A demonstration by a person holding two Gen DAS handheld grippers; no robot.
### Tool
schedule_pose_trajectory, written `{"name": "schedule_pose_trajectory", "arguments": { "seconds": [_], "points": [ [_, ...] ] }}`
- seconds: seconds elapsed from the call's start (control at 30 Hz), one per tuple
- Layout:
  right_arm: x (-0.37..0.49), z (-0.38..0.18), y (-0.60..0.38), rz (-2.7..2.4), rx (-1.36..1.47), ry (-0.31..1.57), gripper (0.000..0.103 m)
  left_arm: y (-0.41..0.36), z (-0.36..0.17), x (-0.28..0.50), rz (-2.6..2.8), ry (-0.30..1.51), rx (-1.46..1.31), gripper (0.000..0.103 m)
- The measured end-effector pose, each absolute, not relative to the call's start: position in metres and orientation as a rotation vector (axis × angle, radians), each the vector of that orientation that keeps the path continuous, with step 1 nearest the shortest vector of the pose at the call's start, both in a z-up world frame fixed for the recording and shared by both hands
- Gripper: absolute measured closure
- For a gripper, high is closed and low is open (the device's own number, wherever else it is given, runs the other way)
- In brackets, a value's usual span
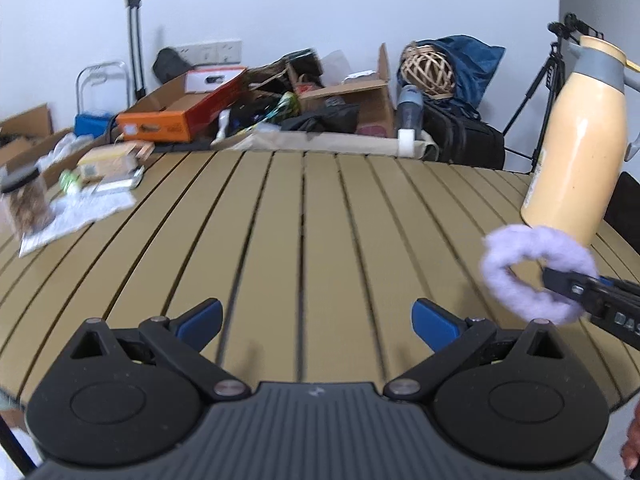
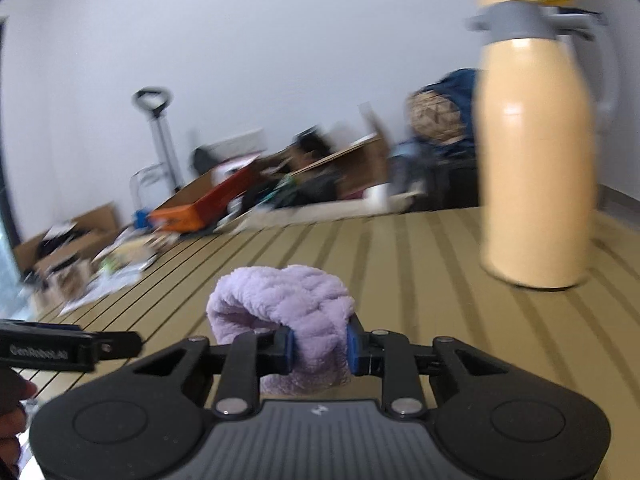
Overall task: Collect trash
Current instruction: 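Lift the lilac towel with right tool while left tool grasps the white foam block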
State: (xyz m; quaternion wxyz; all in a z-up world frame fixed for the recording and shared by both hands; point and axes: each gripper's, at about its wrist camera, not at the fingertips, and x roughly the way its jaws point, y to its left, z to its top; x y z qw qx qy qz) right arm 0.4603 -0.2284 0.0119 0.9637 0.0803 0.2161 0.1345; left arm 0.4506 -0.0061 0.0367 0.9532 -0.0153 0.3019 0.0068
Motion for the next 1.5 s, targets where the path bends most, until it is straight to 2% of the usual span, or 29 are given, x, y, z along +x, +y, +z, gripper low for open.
{"name": "schedule_pose_trajectory", "arguments": {
  "seconds": [0.43, 0.77, 1.07, 1.17, 1.27, 1.37, 1.5],
  "points": [
    [0.456, 0.009, -0.413, -0.156, 0.274, 0.314, 0.080, -0.096, 0.094, 0.600, -0.007, 0.596, -0.021, 0.000],
    [0.490, 0.014, -0.485, -0.268, 0.224, 0.248, 0.080, -0.141, 0.068, 0.759, 0.055, 0.645, 0.009, 0.000],
    [0.505, 0.004, -0.515, -0.330, 0.201, 0.283, 0.080, -0.162, 0.023, 0.873, 0.125, 0.640, 0.022, 0.003],
    [0.510, 0.003, -0.522, -0.341, 0.190, 0.295, 0.080, -0.170, 0.009, 0.897, 0.132, 0.631, 0.043, 0.012],
    [0.514, 0.003, -0.522, -0.340, 0.164, 0.299, 0.080, -0.173, -0.005, 0.918, 0.141, 0.653, 0.048, 0.034],
    [0.514, 0.003, -0.517, -0.344, 0.122, 0.296, 0.080, -0.172, -0.011, 0.927, 0.038, 0.676, -0.008, 0.073],
    [0.511, 0.002, -0.514, -0.341, 0.114, 0.306, 0.080, -0.184, -0.003, 0.910, 0.036, 0.629, 0.077, 0.075]
  ]
}}
